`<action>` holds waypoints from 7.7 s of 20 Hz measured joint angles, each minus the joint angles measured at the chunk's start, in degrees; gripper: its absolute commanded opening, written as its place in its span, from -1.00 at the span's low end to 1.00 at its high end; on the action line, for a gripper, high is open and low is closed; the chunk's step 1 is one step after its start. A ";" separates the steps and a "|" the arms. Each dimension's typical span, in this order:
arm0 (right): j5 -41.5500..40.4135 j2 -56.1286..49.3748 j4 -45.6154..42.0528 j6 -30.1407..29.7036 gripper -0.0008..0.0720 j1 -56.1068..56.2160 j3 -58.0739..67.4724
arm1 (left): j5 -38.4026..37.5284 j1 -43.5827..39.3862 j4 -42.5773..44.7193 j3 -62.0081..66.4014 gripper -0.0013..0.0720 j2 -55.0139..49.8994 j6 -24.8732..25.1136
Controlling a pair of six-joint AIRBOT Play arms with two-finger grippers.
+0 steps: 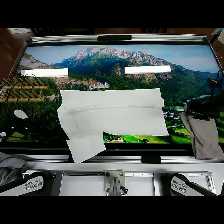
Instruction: Fold the shirts.
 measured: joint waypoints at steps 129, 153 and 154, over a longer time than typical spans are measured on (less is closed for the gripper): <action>1.60 4.28 16.28 10.21 -0.78 21.55 24.00 | 28.74 -35.47 -28.44 60.92 -0.89 -20.55 -6.75; -4.26 -17.81 6.29 14.62 0.82 28.61 24.00 | 16.11 -23.96 -20.17 60.89 -0.88 3.85 -7.63; -2.01 -17.07 6.64 13.22 0.82 26.25 23.80 | 16.11 -23.96 -20.11 60.89 -0.88 3.85 -7.63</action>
